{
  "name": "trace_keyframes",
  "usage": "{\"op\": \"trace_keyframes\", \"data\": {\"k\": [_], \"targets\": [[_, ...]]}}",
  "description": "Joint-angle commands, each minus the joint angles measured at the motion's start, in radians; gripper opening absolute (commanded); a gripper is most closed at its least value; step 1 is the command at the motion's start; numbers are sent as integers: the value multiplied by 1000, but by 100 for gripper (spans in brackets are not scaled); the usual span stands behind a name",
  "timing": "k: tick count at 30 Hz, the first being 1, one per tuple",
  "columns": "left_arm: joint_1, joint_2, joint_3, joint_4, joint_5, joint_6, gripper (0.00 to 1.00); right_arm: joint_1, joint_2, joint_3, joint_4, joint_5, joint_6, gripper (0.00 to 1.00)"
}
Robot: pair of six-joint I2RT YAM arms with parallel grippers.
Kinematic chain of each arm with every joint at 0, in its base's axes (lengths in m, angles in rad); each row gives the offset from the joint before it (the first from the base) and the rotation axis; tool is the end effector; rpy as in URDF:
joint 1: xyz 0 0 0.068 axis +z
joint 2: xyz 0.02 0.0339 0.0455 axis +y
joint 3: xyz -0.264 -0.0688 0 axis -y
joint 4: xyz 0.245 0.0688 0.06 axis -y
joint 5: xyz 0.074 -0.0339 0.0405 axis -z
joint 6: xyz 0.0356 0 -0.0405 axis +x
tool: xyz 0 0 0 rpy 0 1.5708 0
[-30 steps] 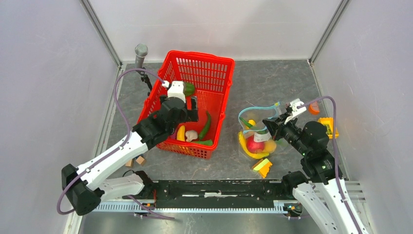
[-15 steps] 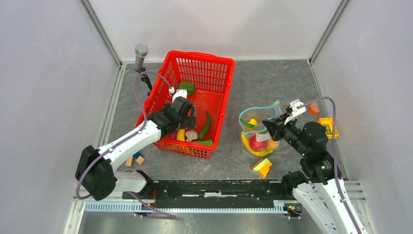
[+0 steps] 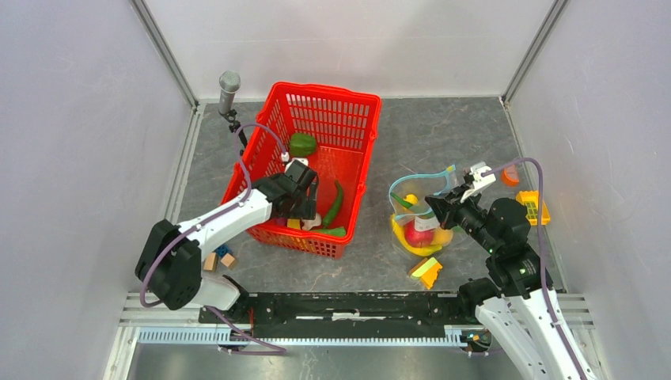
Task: Place the food in the zip-top bag and seal the zipper
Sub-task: Adjust the fake fruit in the bin.
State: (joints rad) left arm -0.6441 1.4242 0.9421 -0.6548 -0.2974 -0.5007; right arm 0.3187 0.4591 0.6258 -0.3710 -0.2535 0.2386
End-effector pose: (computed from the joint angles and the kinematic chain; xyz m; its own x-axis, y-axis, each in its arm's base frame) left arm 0.2236 -0.1548 0.2162 -0.8648 0.0754 -0.4964 0.0689 0.9971 0.0314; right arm 0.1123 0.0465 0.3083 -0.3140 0.1373 -0.9394 -0.4758 0.8335 0.2809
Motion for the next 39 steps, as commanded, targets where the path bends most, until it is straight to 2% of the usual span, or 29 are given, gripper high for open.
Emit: {"op": "trace_keyframes", "data": {"k": [1,5,8,10,15,17,18,26,29,32,36,39], "targets": [[9,61,-8,-5,57,20,82,-2,-6,-10,54,-8,14,5],[15,117,-4,12,88,25,78,-1,-4,-15,56,-15,16,5],[17,133,2,24,110,28,66,-1,-7,-15,51,-14,17,5],[17,123,11,26,121,28,55,-1,-9,-14,47,-9,15,5],[17,42,29,26,117,38,42,-1,-11,-15,43,1,16,5],[16,-3,30,30,109,46,30,-1,-9,-15,45,1,20,4],[17,-19,32,27,105,48,29,0,-7,-15,46,1,22,5],[16,-166,11,73,81,72,35,-1,-2,-21,61,-4,36,5],[17,-184,-18,111,58,89,52,-1,-1,-23,66,-7,44,5],[17,-126,-19,118,41,100,52,-1,-4,-28,71,-6,52,5],[17,28,-1,178,96,80,53,-1,-6,-38,81,-9,66,5],[17,148,24,204,82,39,48,-1,-6,-37,85,-12,76,5]]}}
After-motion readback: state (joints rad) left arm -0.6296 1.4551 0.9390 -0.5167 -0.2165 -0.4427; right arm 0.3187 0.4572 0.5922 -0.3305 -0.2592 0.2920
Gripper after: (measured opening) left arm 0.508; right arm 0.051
